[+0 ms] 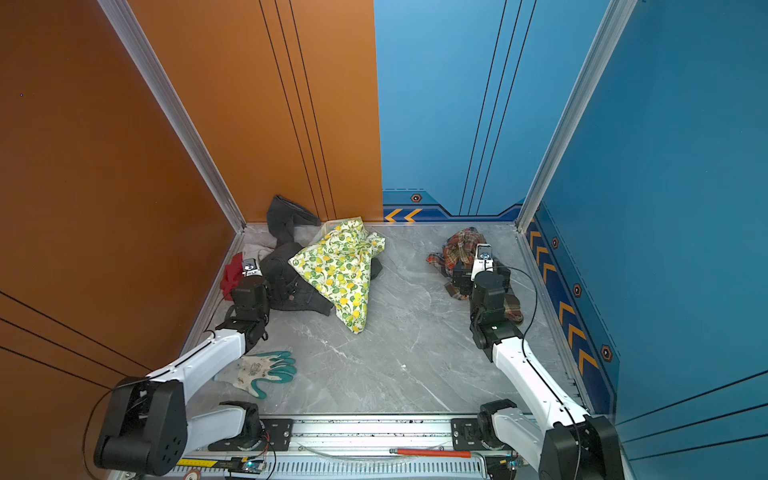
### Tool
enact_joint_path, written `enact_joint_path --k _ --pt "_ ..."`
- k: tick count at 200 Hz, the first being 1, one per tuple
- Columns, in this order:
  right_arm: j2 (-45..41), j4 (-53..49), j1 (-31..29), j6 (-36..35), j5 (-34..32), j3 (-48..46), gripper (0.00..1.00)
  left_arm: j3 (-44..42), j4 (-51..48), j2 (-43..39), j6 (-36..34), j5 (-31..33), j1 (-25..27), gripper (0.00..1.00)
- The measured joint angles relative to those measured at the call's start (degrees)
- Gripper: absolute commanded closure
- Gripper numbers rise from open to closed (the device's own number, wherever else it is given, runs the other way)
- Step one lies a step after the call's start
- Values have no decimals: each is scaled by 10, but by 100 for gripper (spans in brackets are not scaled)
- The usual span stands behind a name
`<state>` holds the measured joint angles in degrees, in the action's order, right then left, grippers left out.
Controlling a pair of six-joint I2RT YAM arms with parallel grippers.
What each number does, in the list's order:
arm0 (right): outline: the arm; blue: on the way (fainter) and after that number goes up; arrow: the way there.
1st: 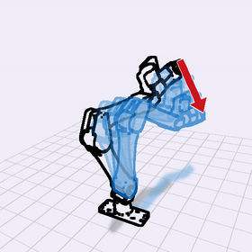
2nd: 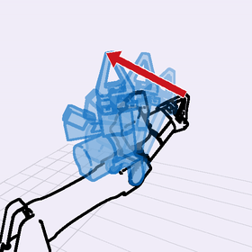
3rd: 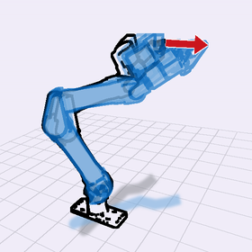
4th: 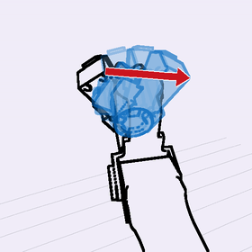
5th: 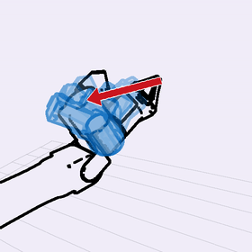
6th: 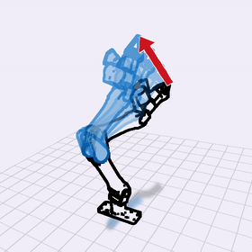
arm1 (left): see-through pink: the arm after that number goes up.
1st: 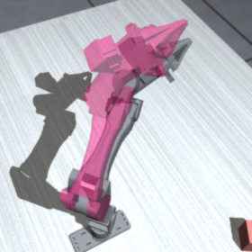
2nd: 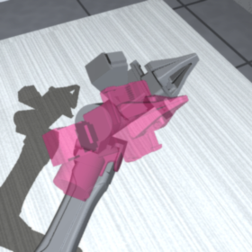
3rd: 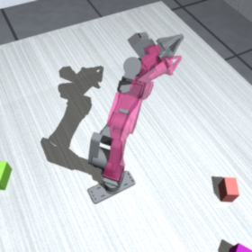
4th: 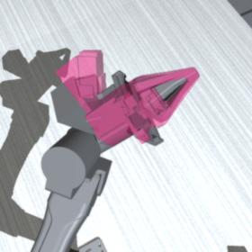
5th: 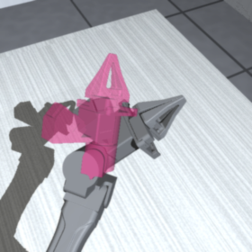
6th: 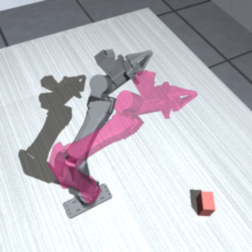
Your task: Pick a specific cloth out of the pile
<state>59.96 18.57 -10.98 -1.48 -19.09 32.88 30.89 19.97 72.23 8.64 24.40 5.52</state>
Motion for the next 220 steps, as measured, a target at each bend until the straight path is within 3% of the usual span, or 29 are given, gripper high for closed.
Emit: enact_joint_path --k 70,165,220 --pt "79 134 35 15 26 -104 0 -18 106 63 -47 5 0 2" --pt "274 335 54 24 44 -140 0 -93 314 168 -75 -24 0 2" --pt "285 336 93 40 86 -123 0 -96 335 172 -78 -49 -15 2"
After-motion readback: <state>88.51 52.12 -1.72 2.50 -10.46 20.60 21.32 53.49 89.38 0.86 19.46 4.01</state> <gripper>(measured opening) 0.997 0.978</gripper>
